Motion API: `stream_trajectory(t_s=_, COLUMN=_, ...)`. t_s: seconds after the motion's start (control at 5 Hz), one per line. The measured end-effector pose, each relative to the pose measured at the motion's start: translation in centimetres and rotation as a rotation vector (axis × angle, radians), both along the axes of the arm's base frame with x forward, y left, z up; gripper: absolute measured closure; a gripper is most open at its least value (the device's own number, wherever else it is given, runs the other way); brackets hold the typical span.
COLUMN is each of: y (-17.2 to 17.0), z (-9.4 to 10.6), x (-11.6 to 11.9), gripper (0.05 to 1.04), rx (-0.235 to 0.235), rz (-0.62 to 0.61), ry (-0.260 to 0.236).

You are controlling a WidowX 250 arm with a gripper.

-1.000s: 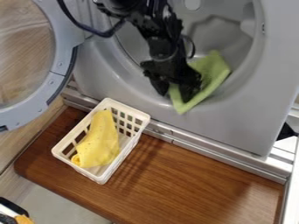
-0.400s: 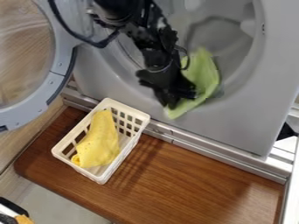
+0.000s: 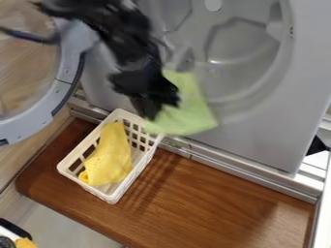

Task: Take the green cloth out of the dryer and into the white basket

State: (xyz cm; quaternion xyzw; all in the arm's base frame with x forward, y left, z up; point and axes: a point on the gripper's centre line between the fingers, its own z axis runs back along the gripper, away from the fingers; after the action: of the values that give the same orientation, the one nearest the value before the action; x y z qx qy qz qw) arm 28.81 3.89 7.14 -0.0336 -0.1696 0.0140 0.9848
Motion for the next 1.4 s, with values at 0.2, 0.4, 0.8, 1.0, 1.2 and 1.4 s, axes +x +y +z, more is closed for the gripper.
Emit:
stream_trajectory(t_s=0.2, y=3.5, z=0.5, x=-3.8, gripper=1.017, rx=0.041, rz=0.074, ry=0.087)
stream_trajectory(t_s=0.4, y=5.5, z=-1.4, x=-6.2, gripper=1.017, rx=0.055, rz=0.103, ry=0.175)
stream_trajectory(t_s=0.8, y=7.0, z=-6.2, x=-7.6, gripper=1.017, rx=0.086, rz=0.124, ry=0.329)
stream_trajectory(t_s=1.0, y=6.9, z=-7.8, x=-7.3, gripper=0.992, rx=0.060, rz=0.110, ry=0.358)
stream_trajectory(t_s=1.2, y=6.6, z=-7.5, x=-7.1, gripper=0.826, rx=0.047, rz=0.118, ry=0.341)
stream_trajectory(t_s=1.4, y=5.7, z=-5.4, x=-6.8, gripper=0.544, rx=0.074, rz=0.088, ry=0.272)
